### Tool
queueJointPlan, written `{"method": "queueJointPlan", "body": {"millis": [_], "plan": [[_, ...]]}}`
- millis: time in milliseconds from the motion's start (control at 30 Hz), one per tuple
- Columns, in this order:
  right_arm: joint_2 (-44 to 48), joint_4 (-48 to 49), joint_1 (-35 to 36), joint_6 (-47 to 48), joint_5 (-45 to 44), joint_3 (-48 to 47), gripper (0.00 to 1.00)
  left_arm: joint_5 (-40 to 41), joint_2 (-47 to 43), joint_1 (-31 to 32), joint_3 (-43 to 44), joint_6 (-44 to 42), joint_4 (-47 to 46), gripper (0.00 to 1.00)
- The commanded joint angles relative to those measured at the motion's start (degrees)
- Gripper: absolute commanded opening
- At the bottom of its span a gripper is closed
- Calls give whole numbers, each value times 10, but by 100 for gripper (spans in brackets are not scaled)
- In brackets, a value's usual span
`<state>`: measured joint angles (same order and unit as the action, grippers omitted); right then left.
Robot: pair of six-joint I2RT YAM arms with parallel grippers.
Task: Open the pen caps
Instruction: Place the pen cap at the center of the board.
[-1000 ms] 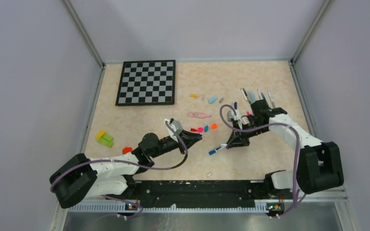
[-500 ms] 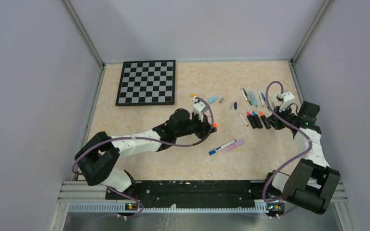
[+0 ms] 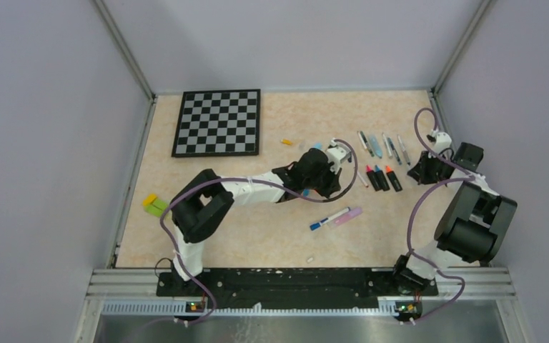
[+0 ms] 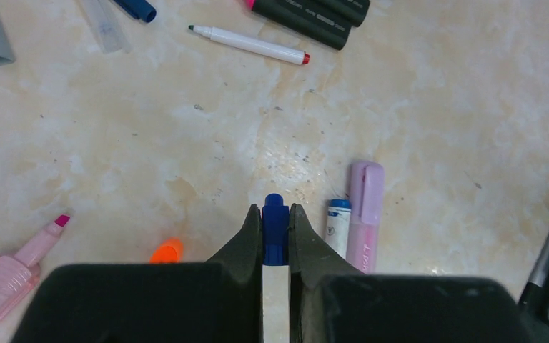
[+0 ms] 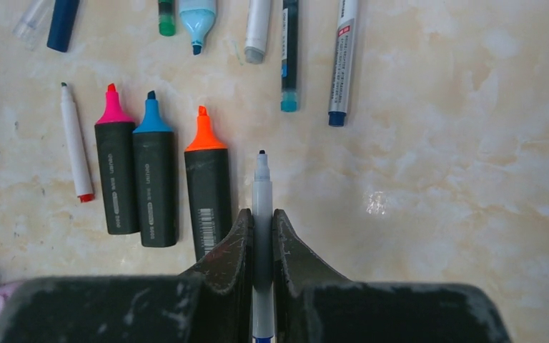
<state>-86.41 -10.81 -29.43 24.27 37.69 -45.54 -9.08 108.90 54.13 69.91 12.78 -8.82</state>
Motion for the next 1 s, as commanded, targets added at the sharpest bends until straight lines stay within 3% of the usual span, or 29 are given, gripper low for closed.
{"method": "queueJointPlan", "body": {"millis": [0,400,600,967], "plan": [[-35,15,0,6,15,-36,0,34,33,3,56,-26,37,2],[-100,-3,35,-2,-27,-64,8,65,94,3,111,-48,85,8],[-110,-20,38,-3,-38,-73,20,70,94,3,115,-47,104,29],[-69,-33,38,-10,-25,-71,26,64,48,3,118,-44,118,40]]}}
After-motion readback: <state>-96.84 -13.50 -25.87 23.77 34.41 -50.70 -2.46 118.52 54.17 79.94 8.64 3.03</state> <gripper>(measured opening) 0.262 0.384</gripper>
